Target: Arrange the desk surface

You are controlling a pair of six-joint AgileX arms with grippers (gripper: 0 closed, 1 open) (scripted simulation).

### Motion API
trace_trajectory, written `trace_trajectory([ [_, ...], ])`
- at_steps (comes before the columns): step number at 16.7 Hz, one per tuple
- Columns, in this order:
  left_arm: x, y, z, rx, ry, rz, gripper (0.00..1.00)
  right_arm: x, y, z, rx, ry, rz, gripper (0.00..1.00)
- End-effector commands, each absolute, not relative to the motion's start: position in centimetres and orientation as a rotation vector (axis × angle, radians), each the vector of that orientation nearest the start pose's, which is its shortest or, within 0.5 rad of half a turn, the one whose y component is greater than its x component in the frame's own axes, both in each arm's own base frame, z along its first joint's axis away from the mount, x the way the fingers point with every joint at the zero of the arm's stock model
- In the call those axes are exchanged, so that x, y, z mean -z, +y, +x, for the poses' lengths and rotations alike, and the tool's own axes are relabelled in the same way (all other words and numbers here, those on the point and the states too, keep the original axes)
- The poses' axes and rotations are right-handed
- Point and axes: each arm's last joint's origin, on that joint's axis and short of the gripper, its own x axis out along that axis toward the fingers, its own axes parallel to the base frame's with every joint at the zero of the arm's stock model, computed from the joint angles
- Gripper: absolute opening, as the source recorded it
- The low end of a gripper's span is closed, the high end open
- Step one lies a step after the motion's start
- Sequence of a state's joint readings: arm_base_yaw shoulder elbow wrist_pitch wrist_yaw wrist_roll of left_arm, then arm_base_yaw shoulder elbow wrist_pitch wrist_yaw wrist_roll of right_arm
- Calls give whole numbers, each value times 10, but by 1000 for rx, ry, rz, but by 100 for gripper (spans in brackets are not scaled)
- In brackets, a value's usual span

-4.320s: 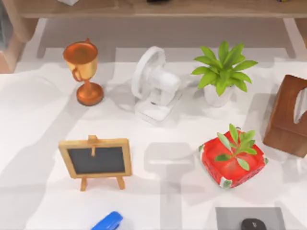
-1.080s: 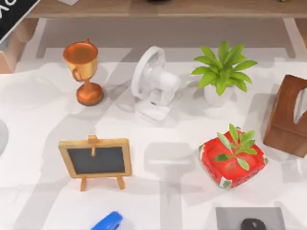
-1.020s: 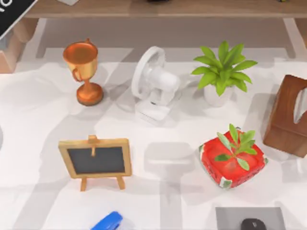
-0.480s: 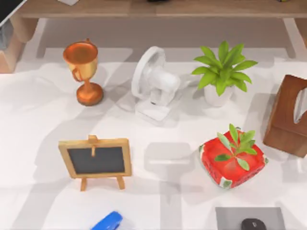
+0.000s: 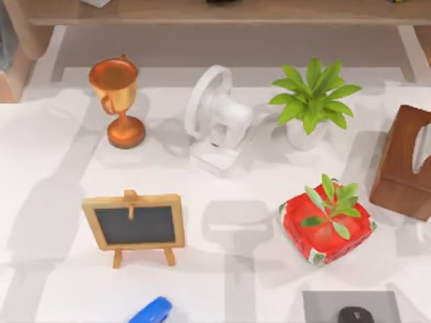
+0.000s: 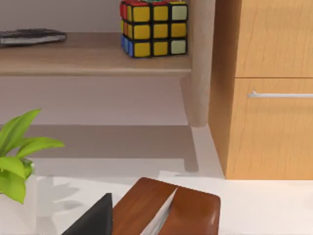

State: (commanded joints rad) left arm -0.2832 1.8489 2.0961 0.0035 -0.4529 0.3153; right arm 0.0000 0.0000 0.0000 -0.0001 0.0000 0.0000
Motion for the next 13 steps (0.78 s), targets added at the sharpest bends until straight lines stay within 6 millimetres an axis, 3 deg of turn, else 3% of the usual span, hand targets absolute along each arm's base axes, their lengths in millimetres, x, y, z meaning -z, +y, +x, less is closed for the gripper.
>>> trace_trajectory([
  [2,-483,-35,412,-341,-157,363,0,-160,-1,106,0,0,0,100],
  [5,-442,61,419,-487,-4,619,0,-160,-1,106,0,0,0,100],
  [9,-353,179,398,-545,313,920,0,-160,-1,106,0,0,0,100],
  [11,-303,221,377,-499,467,1032,0,-160,-1,106,0,0,0,100],
  [13,-256,248,352,-414,583,1121,0,-160,-1,106,0,0,0,100],
])
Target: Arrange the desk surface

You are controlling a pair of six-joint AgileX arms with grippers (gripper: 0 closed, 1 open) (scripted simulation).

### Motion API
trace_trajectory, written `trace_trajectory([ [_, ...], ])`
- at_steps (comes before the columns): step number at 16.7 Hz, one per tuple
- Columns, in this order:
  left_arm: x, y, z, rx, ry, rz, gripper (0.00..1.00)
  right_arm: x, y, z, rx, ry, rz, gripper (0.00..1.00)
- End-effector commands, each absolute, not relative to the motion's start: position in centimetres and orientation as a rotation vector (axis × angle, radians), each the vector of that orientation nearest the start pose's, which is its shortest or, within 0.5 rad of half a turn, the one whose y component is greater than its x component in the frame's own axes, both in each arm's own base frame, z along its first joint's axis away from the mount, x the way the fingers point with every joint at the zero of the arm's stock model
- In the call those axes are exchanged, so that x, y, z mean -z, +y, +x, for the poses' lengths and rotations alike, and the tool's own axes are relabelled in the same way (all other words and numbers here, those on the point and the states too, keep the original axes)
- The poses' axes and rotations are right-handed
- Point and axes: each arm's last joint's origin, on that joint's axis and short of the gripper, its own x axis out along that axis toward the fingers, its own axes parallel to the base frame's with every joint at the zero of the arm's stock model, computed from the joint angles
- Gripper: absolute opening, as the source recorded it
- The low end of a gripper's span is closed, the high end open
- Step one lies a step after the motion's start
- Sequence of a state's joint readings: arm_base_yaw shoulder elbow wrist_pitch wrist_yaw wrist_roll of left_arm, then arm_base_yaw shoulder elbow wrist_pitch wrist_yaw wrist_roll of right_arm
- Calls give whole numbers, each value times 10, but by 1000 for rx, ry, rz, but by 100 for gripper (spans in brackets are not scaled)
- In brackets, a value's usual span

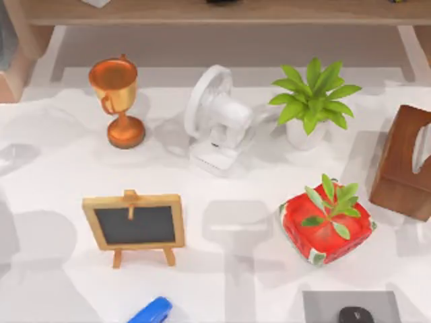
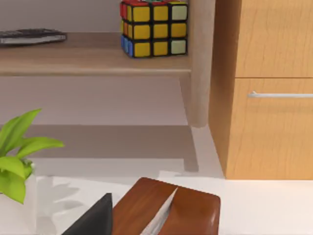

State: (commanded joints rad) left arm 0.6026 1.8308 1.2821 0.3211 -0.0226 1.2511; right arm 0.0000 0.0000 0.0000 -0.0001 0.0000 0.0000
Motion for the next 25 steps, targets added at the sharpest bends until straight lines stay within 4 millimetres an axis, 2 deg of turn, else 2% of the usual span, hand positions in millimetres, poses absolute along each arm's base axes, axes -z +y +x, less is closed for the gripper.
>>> trace_trajectory([
  [1,-235,255,340,-361,622,1161,0,-160,-1,106,0,0,0,100],
  [3,-202,257,323,-238,639,1240,0,-160,-1,106,0,0,0,100],
  [6,-175,237,316,-53,535,1371,0,-160,-1,106,0,0,0,100],
  [10,-164,197,332,144,293,1521,0,-160,-1,106,0,0,0,100],
  [13,-154,179,346,228,193,1557,0,-160,-1,106,0,0,0,100],
  [20,-153,179,347,232,189,1558,0,-160,-1,106,0,0,0,100],
  [25,-152,179,368,227,184,1562,0,-160,-1,106,0,0,0,100],
])
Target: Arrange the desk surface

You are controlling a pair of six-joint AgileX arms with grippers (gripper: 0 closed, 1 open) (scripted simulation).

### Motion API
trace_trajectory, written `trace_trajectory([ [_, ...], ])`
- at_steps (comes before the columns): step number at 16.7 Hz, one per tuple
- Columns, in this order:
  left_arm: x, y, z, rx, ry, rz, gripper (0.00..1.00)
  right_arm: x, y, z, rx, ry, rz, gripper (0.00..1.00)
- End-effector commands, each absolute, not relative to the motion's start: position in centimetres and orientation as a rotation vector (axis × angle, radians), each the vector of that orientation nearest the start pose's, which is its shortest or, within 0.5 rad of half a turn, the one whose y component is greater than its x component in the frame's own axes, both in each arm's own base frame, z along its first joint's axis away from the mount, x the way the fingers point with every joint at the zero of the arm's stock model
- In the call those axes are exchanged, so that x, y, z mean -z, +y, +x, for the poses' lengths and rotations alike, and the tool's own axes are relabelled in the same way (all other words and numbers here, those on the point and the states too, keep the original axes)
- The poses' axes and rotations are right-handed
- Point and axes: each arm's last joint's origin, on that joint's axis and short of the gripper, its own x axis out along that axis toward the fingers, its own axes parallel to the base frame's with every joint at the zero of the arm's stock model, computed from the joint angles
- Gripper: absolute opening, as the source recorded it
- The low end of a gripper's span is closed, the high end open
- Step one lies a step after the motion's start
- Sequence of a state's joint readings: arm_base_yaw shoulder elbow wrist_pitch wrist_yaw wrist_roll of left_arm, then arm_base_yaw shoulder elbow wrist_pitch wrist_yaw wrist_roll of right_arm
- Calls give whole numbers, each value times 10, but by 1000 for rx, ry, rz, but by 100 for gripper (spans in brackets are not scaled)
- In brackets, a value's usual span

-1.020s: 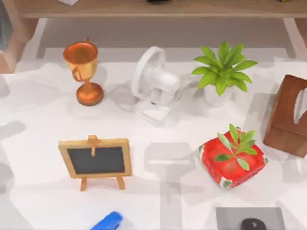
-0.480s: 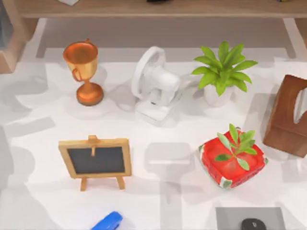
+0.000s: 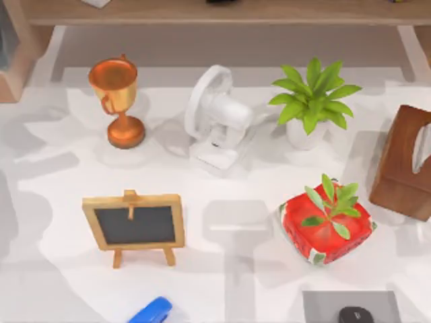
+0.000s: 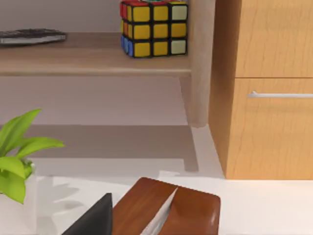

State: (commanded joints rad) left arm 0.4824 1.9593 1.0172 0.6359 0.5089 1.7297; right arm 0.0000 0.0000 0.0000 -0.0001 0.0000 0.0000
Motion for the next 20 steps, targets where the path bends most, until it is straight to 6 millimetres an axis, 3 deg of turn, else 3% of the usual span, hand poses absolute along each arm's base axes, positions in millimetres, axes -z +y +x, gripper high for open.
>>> trace_trajectory([
  [6,-148,177,377,237,185,1558,0,-160,-1,106,0,0,0,100],
  [19,-148,177,377,237,185,1558,98,-160,-1,106,0,0,0,100],
  [20,-148,177,377,237,185,1558,100,-160,-1,106,0,0,0,100],
])
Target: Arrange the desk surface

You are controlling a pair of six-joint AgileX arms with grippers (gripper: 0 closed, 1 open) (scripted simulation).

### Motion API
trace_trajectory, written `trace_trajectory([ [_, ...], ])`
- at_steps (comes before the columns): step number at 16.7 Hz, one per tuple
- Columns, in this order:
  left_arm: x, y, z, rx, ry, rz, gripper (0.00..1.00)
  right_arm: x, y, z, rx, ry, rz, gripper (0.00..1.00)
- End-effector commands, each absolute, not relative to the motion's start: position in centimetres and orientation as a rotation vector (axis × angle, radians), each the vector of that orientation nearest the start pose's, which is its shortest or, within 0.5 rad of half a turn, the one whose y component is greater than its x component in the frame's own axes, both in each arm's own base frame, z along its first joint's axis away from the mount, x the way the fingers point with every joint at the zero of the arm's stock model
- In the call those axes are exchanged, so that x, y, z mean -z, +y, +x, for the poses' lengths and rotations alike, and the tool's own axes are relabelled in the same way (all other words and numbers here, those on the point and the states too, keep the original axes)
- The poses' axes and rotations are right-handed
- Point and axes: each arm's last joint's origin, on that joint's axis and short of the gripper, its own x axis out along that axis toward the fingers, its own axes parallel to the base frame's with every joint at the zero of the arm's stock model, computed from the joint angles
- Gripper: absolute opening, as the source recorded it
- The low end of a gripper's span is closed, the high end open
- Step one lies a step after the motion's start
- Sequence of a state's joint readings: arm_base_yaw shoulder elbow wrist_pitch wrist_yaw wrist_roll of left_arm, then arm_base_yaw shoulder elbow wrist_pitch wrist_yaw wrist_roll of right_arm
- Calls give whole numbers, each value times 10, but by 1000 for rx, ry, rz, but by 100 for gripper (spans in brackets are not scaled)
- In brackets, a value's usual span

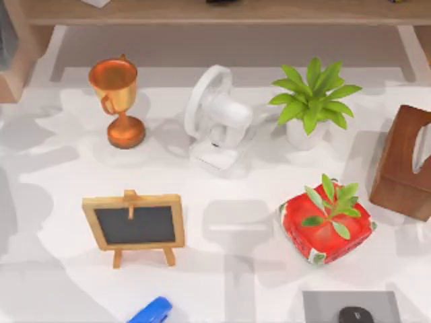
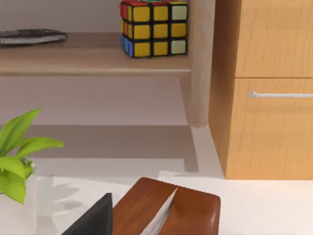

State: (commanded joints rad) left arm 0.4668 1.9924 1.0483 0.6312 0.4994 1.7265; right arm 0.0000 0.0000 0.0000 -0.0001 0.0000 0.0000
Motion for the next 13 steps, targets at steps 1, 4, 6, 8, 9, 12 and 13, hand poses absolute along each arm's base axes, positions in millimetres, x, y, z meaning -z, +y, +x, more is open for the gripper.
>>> trace_trajectory([
  [1,-148,177,377,237,185,1558,100,-160,-1,106,0,0,0,100],
  [4,-148,177,377,237,185,1558,100,-160,-1,106,0,0,0,100],
  [6,-148,177,377,237,185,1558,100,-160,-1,106,0,0,0,100],
  [8,-148,178,377,235,187,1558,100,-160,-1,106,0,0,0,100],
  [9,-149,178,376,234,186,1559,100,-160,-1,106,0,0,0,100],
  [12,-153,179,361,222,180,1561,100,-160,-1,106,0,0,0,100],
  [13,-155,180,355,218,178,1563,100,-160,-1,106,0,0,0,100],
])
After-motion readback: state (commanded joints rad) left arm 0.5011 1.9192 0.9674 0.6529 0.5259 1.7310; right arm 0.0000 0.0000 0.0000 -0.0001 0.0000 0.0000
